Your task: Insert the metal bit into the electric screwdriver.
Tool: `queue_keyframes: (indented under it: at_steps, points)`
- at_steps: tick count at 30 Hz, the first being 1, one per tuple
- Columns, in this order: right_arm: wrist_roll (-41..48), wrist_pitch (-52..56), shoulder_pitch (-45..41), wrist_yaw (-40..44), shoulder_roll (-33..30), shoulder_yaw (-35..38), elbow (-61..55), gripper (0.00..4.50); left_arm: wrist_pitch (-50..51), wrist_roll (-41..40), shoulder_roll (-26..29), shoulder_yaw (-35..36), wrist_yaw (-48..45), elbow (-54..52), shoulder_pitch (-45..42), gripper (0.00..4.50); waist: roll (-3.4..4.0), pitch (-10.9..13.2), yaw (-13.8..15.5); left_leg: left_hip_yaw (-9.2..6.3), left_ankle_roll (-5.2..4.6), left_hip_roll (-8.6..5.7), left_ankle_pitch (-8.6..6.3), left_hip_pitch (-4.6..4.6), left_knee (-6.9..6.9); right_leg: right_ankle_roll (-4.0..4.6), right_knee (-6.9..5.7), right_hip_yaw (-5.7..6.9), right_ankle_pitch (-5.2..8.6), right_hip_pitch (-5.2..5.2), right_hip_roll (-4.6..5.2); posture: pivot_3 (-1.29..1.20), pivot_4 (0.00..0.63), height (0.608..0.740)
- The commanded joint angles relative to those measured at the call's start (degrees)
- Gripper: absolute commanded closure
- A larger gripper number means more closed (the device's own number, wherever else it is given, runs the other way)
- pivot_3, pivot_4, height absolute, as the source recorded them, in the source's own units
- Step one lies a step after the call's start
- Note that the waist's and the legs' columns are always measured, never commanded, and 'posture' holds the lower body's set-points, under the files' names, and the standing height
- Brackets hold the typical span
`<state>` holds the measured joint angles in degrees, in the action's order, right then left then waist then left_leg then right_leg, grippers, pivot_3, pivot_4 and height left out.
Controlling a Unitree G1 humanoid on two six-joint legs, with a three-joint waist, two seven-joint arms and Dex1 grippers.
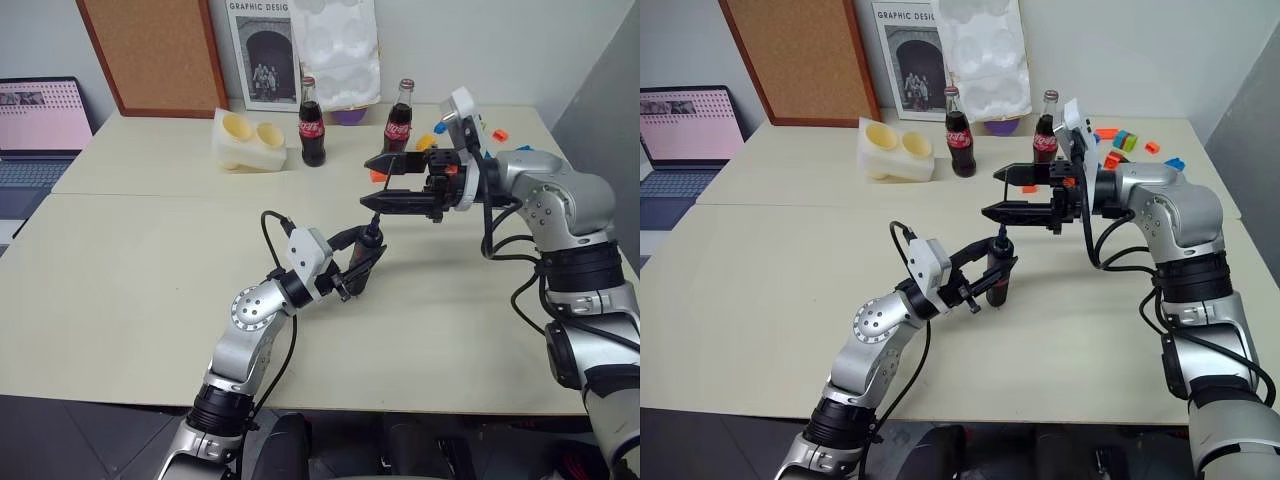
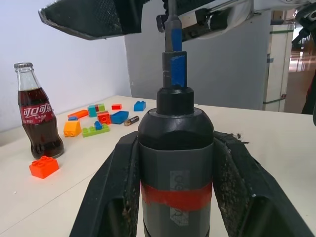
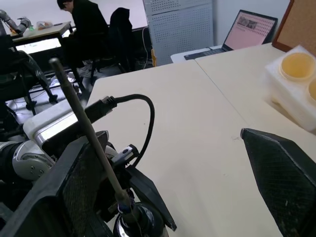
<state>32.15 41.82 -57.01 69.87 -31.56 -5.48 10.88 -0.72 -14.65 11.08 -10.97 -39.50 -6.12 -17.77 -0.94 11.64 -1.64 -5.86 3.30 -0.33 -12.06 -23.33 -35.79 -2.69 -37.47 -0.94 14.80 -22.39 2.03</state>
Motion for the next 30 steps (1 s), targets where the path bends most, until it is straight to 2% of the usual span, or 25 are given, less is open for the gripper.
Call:
queue_keyframes:
  at_steps: [1,7,12,14,17,19,22,26,30]
  points:
    - [1.7,1.21,0.68,2.32,-3.8,2.04,-5.85,0.0,-0.68,0.84,-0.2,0.72,1.25,-0.6,-2.13,2.85,0.01,0.01,0.03,-0.01,0.0,0.0,0.0,-0.01,0.0,0.0,0.0,0.0,0.0,0.0,0.0,0.0,0.15,0.74]
    - [4.55,4.05,6.85,-0.38,-8.08,6.32,-13.77,0.0,2.41,3.2,0.77,2.01,4.78,-2.21,-6.46,2.85,0.0,0.01,0.21,-0.09,0.0,-0.02,0.0,-0.08,-0.01,-0.01,0.04,0.07,0.0,-0.01,0.0,0.0,0.15,0.74]
    - [5.43,4.93,14.92,-7.19,-11.38,13.27,-22.47,0.0,6.83,15.28,8.14,-0.57,6.01,-1.33,-15.04,2.85,-0.03,0.04,0.35,-0.19,0.0,-0.01,0.0,-0.15,-0.04,-0.02,0.03,0.17,0.0,-0.04,-0.02,0.0,0.15,0.74]
    - [5.5,4.72,18.04,-9.12,-12.64,15.28,-25.65,0.0,10.18,18.94,11.98,-3.09,3.37,0.44,-17.74,2.85,-0.03,0.03,0.25,-0.13,0.0,-0.02,0.0,-0.15,-0.02,-0.02,0.02,0.13,0.0,-0.06,-0.02,0.0,0.15,0.74]
    - [2.78,3.76,26.22,-12.76,-16.17,19.22,-32.73,0.0,6.73,25.81,18.94,-8.81,-4.63,8.25,-24.63,2.85,-0.03,0.03,0.07,-0.05,0.0,-0.02,0.0,-0.16,0.0,-0.04,0.13,0.07,0.0,-0.06,-0.01,0.0,0.15,0.74]
    - [-0.18,3.47,32.44,-15.05,-19.57,20.71,-38.25,0.0,5.73,28.18,20.41,-12.41,-9.16,14.18,-29.46,2.85,-0.02,0.03,0.38,-0.13,0.0,-0.01,0.0,-0.25,0.0,-0.05,0.16,0.16,0.0,-0.1,-0.04,0.0,0.15,0.74]
    - [2.79,4.15,37.34,-15.17,-20.26,21.88,-43.35,0.0,2.64,29.88,20.36,-17.08,-15.29,20.99,-33.24,2.85,-0.02,0.04,0.29,-0.09,0.0,-0.03,0.0,-0.62,-0.03,-0.07,0.15,0.13,-0.02,-0.45,-0.04,0.0,0.15,0.74]
    - [1.37,2.9,43.75,-14.5,-22.48,20.2,-48.51,0.0,-1.0,31.12,17.94,-19.47,-19.24,28.43,-36.18,2.85,-0.03,0.04,0.16,0.03,0.0,-0.04,0.0,-0.63,-0.04,-0.1,0.16,0.04,-0.03,-0.49,0.01,0.0,0.15,0.74]
    - [1.17,2.5,46.69,-16.01,-23.06,19.84,-50.2,0.0,-3.01,32.63,15.21,-21.39,-22.6,34.0,-37.62,2.85,-0.02,0.03,0.15,0.03,-0.01,-0.03,0.0,-0.62,-0.08,-0.11,0.14,0.03,-0.02,-0.48,0.0,0.0,0.15,0.74]
